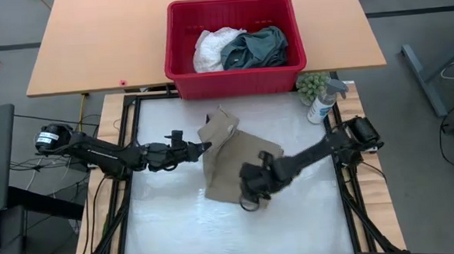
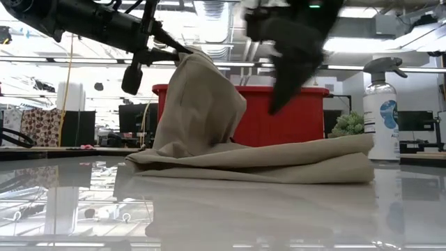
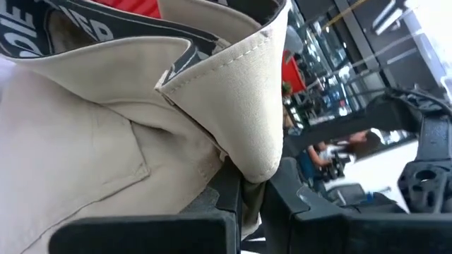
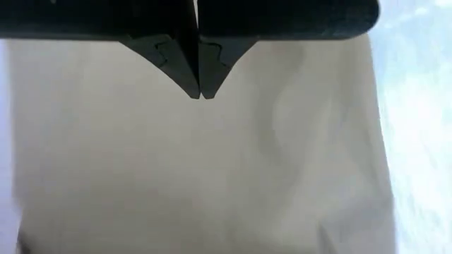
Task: Fold Laundry from Bin
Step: Fold the brown short pants in the red bin
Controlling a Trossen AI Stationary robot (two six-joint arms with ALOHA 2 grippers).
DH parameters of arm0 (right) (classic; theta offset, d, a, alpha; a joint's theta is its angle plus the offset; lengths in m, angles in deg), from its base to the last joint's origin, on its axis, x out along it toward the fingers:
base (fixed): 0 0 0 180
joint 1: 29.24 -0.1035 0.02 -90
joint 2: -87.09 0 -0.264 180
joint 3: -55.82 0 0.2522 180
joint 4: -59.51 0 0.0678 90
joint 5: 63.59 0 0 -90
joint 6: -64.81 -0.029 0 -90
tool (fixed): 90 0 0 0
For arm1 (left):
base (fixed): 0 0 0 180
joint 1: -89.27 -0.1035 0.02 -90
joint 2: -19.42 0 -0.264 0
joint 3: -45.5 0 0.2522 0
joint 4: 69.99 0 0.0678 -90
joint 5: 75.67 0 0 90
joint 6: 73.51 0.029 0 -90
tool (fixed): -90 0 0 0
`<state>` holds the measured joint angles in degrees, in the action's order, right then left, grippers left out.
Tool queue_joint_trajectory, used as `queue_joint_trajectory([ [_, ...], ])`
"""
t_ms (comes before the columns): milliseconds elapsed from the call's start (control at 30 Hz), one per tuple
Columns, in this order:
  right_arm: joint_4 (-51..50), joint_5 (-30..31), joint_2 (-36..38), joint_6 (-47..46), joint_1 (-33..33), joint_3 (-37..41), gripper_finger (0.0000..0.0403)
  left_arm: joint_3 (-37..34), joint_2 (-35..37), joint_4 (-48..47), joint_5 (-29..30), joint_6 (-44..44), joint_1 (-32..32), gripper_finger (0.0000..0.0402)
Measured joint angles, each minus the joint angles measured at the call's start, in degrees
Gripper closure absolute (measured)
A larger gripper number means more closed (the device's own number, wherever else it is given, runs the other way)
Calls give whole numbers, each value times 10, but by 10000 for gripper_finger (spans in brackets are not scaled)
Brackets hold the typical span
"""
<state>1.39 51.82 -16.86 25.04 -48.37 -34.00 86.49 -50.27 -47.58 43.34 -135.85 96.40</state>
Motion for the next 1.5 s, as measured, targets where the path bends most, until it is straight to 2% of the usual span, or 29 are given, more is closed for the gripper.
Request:
queue_joint_trajectory([
  [133,16,2,-9,-113,-37,49,388,0,0,-15,-5,0,6,390],
  [300,47,-3,-52,-166,-47,74,388,0,0,-26,-2,-18,23,390],
  [500,113,-12,-93,-134,-32,72,388,0,0,-24,14,-44,37,390],
  [733,159,-26,-94,-96,-2,73,388,0,-1,-26,22,-48,39,390],
  [900,174,-29,-94,-64,20,73,388,0,-11,-38,-16,-52,39,390],
  [1000,176,-31,-95,-46,33,73,388,1,-32,-30,-36,-68,46,390],
  [1267,182,-31,-96,-15,60,74,388,10,-94,11,-30,-100,74,390],
  [1500,188,-28,-96,-2,73,74,388,63,-159,0,-49,-69,82,390],
])
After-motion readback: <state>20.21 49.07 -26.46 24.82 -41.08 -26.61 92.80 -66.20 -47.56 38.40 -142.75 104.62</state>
